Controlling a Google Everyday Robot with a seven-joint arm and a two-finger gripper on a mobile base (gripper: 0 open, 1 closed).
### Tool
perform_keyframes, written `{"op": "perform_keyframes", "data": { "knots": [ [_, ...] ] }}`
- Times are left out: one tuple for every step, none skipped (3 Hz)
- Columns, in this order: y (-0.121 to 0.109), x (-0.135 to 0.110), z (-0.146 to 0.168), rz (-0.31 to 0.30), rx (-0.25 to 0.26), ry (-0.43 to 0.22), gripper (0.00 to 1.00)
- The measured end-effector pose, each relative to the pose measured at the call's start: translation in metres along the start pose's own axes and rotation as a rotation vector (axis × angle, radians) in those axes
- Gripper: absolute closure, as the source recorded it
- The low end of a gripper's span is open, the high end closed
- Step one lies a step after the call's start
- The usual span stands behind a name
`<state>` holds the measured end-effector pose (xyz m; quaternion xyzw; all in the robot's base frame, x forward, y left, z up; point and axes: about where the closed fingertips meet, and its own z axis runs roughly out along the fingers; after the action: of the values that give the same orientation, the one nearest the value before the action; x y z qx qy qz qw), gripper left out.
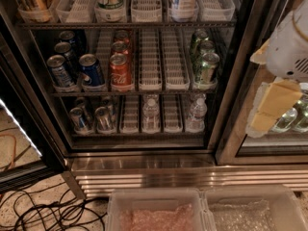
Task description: Pick pepsi can from middle shelf of fridge
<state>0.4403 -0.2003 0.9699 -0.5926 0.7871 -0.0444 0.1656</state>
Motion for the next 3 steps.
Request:
{"op": "perform_keyframes", "data": {
  "knots": [
    [-0.005,-0.023,0.021,0.082,-0.016,-0.032,0.00],
    [-0.008,-0.044,0.044,0.182,-0.080,-0.076,0.00],
    [-0.008,-0.044,0.044,0.182,-0.080,-0.076,0.00]
  ]
}}
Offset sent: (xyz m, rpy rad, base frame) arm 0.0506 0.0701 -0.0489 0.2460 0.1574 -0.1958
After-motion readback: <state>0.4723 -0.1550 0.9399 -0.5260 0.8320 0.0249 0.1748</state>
